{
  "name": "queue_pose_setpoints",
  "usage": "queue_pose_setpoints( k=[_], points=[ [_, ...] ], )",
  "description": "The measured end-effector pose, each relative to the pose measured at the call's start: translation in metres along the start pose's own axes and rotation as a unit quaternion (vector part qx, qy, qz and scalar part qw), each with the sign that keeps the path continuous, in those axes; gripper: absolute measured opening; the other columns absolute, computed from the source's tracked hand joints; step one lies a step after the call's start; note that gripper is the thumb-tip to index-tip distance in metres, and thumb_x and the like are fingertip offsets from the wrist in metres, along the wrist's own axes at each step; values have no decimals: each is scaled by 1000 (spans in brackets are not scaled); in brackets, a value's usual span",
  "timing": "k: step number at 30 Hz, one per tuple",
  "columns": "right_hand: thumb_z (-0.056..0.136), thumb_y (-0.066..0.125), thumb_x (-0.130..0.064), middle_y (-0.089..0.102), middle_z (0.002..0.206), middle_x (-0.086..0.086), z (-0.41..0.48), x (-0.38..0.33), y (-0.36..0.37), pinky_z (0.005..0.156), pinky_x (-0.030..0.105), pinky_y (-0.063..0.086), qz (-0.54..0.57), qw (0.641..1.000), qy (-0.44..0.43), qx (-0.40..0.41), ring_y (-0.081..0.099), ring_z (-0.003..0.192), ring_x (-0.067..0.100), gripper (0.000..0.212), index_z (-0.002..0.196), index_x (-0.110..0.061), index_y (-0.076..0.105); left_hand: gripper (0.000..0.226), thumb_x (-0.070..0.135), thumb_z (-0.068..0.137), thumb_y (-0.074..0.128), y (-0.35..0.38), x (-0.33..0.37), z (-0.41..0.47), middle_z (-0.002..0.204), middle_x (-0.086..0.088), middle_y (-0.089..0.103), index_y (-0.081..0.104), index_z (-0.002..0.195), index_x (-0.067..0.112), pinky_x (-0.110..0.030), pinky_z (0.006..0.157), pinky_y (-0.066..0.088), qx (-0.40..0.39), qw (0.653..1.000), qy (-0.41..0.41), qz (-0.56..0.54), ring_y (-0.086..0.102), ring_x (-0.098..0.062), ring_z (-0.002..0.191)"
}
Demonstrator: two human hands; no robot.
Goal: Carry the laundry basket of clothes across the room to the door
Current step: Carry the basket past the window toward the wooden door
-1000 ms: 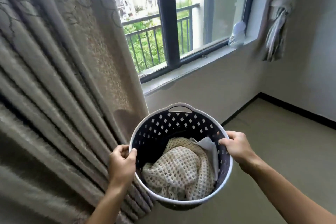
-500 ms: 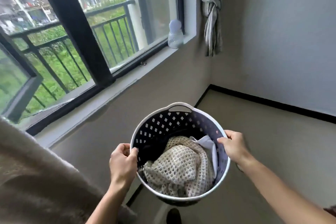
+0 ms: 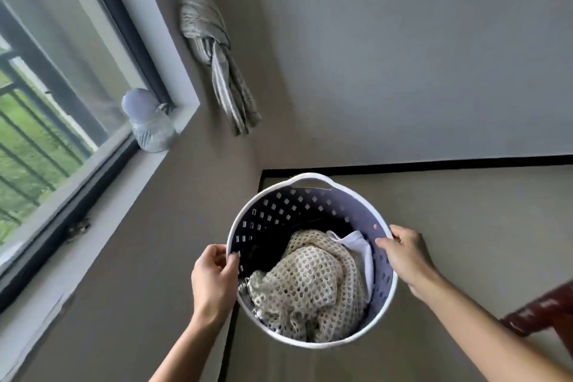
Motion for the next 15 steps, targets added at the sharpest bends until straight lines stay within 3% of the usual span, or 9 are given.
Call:
queue_pose_setpoints(
  k=[3, 6, 15],
  points=[
    [74, 59, -8, 61, 57, 16, 48, -6, -14, 57, 32, 38, 14, 999, 26, 31, 49, 59, 20, 15, 60, -5, 60, 7, 10, 82, 62, 50, 28, 45, 72, -8, 72, 64, 76, 14, -48, 73, 57, -29, 999, 15, 14, 69, -31, 72],
    [77, 58, 1, 52, 54, 3, 113, -3, -26, 57, 30, 34, 25, 997, 51, 44, 44, 57, 18, 30, 52, -15, 52, 7, 12, 81, 63, 108, 48, 89, 71, -9, 72, 65, 74, 15, -51, 72, 58, -48, 998, 18, 25, 70, -32, 72],
    [79, 57, -1, 53, 57, 6, 291, -52, -74, 57, 30, 34, 17, 996, 59, 60, 44, 57, 19, 21, 59, -8, 56, 6, 11, 81, 63, 240, 139, 194, 71, -11, 73, 65, 76, 13, -50, 72, 58, -65, 998, 24, 11, 70, -35, 72]
  ],
)
Point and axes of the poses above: each hand's wrist, its own z-axis towards the middle knuckle, its own y-axis out of the palm, x = y × z, the point moved 1 cm from there along z, towards the middle knuckle
